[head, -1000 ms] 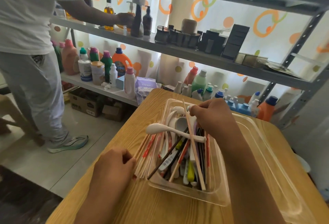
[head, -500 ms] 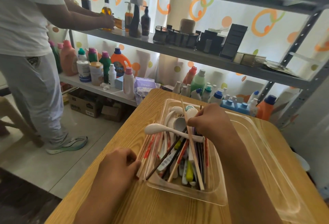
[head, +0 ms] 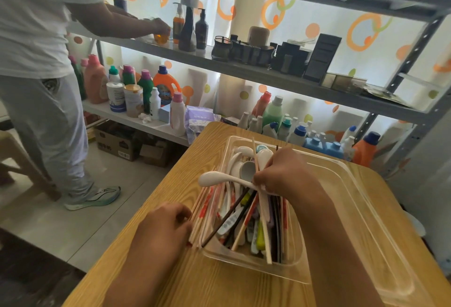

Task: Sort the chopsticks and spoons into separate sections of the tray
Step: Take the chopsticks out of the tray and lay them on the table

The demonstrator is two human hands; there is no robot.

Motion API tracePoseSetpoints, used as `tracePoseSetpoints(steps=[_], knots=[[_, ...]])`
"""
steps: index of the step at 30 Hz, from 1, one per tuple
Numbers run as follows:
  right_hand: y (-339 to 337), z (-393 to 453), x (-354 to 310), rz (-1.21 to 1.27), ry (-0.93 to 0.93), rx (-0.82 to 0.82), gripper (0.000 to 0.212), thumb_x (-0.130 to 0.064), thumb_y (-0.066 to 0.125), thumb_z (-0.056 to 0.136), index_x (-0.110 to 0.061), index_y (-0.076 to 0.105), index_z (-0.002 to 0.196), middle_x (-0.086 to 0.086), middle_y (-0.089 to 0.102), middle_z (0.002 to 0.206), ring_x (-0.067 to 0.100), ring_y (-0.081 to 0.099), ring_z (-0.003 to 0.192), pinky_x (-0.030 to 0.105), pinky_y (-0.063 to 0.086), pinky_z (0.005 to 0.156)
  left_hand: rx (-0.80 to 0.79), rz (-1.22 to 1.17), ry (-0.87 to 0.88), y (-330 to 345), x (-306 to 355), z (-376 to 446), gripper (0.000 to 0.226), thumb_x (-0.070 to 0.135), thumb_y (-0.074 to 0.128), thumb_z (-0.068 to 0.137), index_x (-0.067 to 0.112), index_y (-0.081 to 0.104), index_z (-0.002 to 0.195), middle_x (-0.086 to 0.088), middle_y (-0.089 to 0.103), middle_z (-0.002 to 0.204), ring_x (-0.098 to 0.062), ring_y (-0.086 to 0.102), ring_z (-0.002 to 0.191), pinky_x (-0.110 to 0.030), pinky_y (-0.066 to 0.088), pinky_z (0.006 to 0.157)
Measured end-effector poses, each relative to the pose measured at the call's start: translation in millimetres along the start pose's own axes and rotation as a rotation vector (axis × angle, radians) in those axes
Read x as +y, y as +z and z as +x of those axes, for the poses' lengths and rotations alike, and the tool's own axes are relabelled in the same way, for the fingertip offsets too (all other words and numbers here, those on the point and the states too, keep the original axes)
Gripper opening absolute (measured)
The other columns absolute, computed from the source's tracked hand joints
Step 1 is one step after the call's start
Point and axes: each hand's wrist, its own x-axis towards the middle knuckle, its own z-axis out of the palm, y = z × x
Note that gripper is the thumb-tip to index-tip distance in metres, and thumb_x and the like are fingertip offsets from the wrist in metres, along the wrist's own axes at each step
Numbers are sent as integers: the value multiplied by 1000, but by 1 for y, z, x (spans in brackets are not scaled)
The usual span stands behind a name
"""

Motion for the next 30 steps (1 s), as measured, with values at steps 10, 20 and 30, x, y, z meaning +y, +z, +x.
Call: tracePoseSetpoints(steps=[10,20,30], knots=[[-10,-15,-8,146,-119,39,19,-28,76,82,-15,70,69,5,69,74,15,66,67,26,56,60,127,-148,39,-6,8,-2,5,28,67,88,32,66,85,15,62,83,-2,57,69,-16,40,57],[-8,-28,-18,318,-238,76,23,-30,74,85,-24,69,64,-10,61,52,-3,61,48,6,39,37,320,-72,15,-4,-1,5,32,26,66,89,26,60,120,2,57,115,-11,51,101,-26,42,80],[5,-40,-31,500,-369,39,17,-27,72,88,-15,77,77,-7,62,51,0,57,47,22,44,59,12,-661,228,-16,36,-19,18,39,56,80,35,72,85,17,72,80,-2,66,76,-12,49,62]])
